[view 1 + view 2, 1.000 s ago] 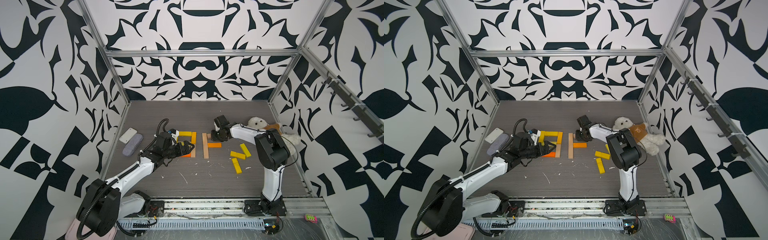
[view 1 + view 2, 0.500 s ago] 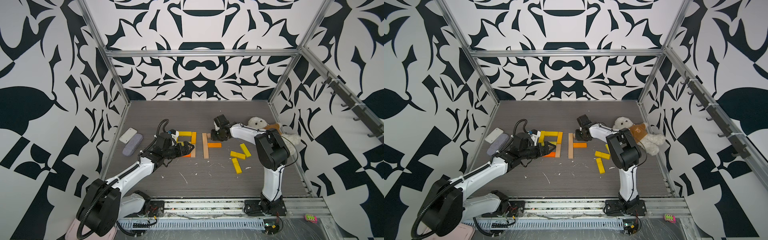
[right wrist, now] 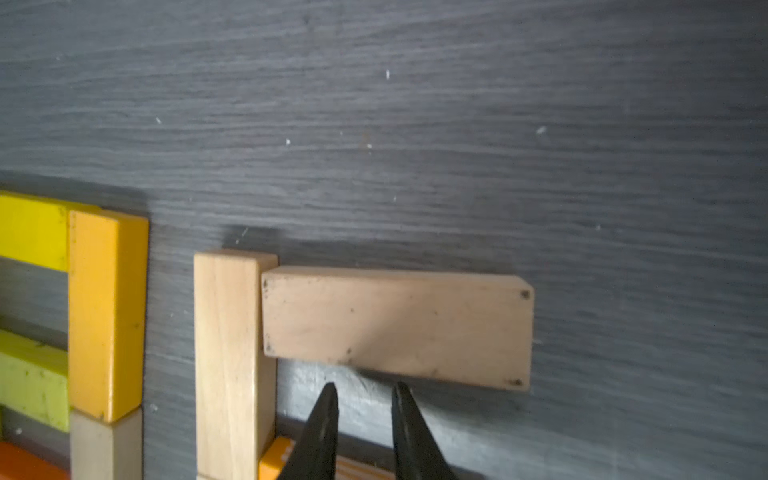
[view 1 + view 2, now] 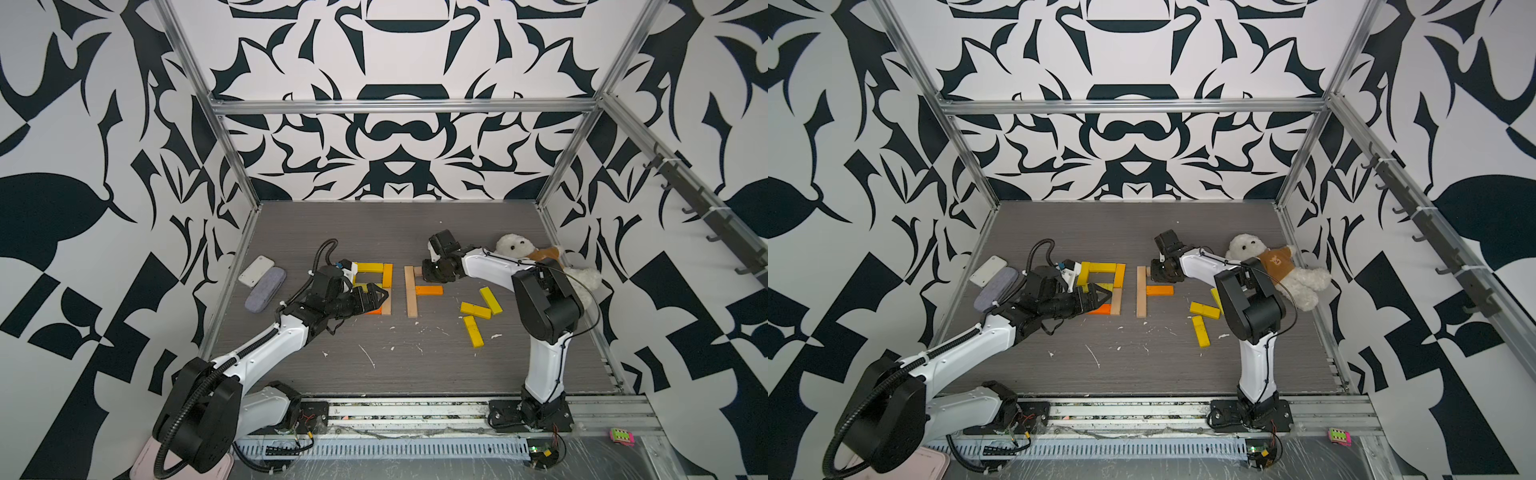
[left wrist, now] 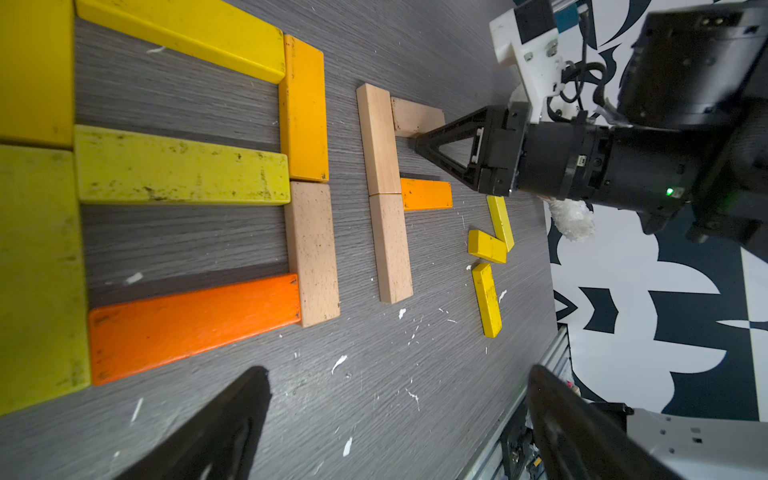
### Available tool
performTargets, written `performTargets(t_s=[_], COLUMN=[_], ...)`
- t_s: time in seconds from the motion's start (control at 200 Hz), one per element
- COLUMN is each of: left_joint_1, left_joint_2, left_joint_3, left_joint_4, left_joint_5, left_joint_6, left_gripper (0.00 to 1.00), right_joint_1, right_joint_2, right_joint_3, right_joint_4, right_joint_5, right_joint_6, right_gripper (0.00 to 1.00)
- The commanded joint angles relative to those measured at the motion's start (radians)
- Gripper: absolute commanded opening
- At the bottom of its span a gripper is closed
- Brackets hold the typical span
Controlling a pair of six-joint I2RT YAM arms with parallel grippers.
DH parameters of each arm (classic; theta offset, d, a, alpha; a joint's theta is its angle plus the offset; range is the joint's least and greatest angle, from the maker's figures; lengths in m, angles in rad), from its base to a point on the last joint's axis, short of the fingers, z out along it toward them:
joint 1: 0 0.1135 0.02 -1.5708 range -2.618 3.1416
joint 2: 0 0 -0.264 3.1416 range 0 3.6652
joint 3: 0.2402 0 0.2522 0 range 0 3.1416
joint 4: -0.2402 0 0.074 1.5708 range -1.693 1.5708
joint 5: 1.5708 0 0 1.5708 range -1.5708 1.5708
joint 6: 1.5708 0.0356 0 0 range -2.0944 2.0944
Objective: Assemble the number 8 with building blocks
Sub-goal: Adjust the building block at the center of the board.
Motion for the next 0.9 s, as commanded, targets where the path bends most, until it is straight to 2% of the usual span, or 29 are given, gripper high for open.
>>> performTargets(t_s=[0.0,0.175,0.52,0.68,0.755,0.78,0.895], left_joint_1=[-0.004,-0.005,-0.03,-0.04,-0.042,-0.042,-0.043], left_joint_2=[-0.016,-0.01,0.014,0.03,0.029,0.027,0.029], left_joint_3=[-0.008,-0.005,0.007,0.017,0.021,0.021,0.022], left_joint_4=[0.01,0.017,0.035,0.044,0.044,0.044,0.043], left_joint_5=[-0.005,0.003,0.001,0.001,-0.001,0.0,0.0], left_joint_6=[0.001,-0.003,-0.008,-0.011,-0.011,-0.011,-0.008], left_gripper=[0.99,0.99,1.0,0.99,0.99,0.99,0.99], right_joint_1=[0.007,0.005,-0.021,-0.041,-0.082,-0.098,-0.148], right_joint_2=[-0.124,-0.274,-0.502,-0.549,-0.567,-0.573,-0.593], right_joint_3=[-0.059,-0.196,-0.407,-0.455,-0.487,-0.502,-0.548], right_joint_4=[0.015,-0.013,-0.189,-0.258,-0.244,-0.232,-0.172], right_joint_5=[-0.008,0.053,0.201,0.312,0.297,0.246,0.158], right_joint_6=[-0.041,-0.067,-0.045,0.039,0.06,0.062,0.046], right_gripper=[0.27,0.3,0.72,0.83,0.85,0.86,0.9])
